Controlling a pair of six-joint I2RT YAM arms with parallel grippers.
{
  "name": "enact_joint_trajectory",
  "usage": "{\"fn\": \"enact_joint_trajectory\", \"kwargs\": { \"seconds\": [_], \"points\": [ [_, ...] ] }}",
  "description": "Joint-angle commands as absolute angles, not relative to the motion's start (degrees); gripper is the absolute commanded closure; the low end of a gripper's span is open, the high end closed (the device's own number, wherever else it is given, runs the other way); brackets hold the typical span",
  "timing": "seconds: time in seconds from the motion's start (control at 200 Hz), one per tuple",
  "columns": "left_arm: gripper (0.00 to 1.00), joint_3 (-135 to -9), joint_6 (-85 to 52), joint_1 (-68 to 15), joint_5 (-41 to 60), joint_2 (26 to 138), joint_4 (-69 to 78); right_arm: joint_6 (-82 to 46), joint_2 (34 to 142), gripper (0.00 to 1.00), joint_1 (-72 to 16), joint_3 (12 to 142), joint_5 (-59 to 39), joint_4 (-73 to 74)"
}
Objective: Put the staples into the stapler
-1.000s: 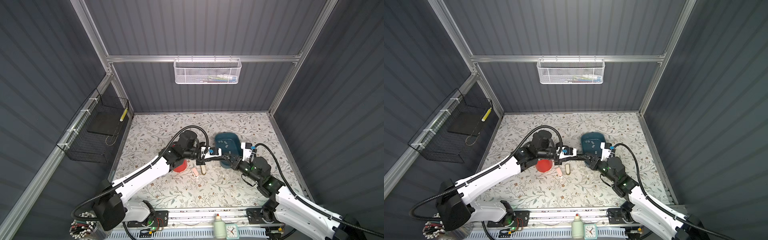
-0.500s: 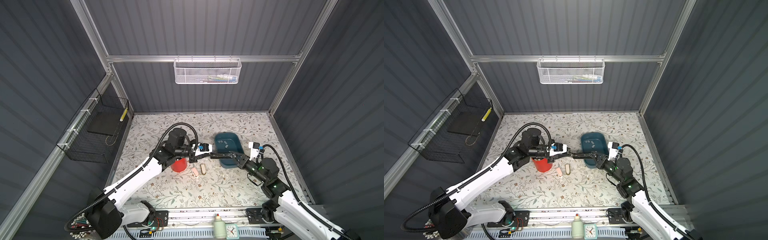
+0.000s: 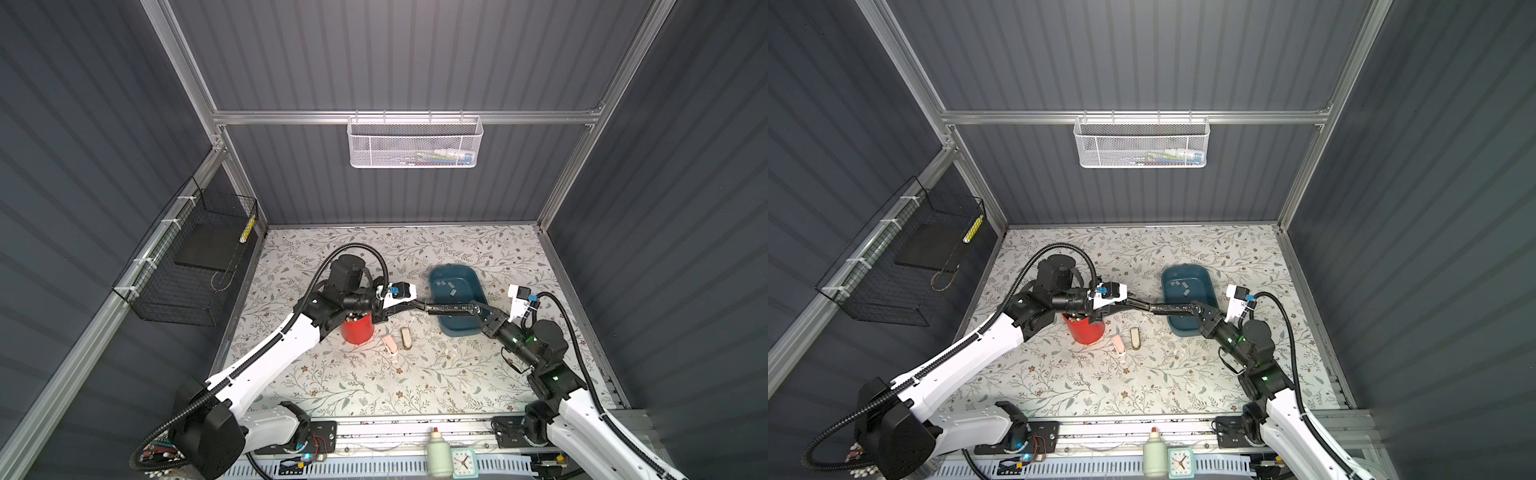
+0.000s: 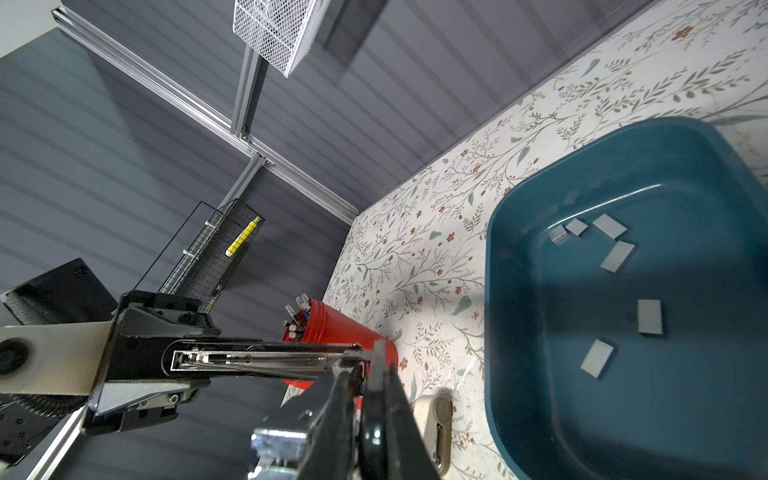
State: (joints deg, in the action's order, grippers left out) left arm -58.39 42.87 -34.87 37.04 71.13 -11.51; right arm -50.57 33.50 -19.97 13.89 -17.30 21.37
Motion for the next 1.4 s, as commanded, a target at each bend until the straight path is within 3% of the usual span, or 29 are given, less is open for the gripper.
{"fn": "enact_joint_trajectory", "kwargs": {
  "seconds": [0.0,0.72,0.835,0.926,1.081,1.261,1.396],
  "points": [
    [1.00,-58.3,41.9,-30.3,29.8,70.5,-7.1,-51.0,30.6,1.00,-19.0,13.5,-16.6,19.5],
    [0.99,-60.9,42.7,-27.7,27.2,78.5,-5.0,-55.2,12.7,1.00,-16.6,14.6,-16.4,8.0],
    [0.89,-61.2,42.8,-27.7,28.0,79.1,-4.7,-56.2,10.5,1.00,-16.6,14.6,-15.8,6.9],
    [0.87,-61.3,43.2,-27.7,28.5,78.9,-4.7,-56.0,9.0,1.00,-16.6,14.8,-14.7,5.1],
    [0.76,-60.9,43.8,-27.7,29.1,78.5,-4.5,-56.4,9.0,1.00,-16.5,14.8,-13.2,4.2],
    [0.52,-60.1,43.9,-27.7,28.9,77.8,-3.8,-57.0,9.6,1.00,-16.5,14.6,-11.1,3.8],
    [0.41,-60.1,43.5,-27.7,27.6,77.0,-4.2,-57.0,9.4,1.00,-16.5,14.7,-9.3,3.4]
  ]
}}
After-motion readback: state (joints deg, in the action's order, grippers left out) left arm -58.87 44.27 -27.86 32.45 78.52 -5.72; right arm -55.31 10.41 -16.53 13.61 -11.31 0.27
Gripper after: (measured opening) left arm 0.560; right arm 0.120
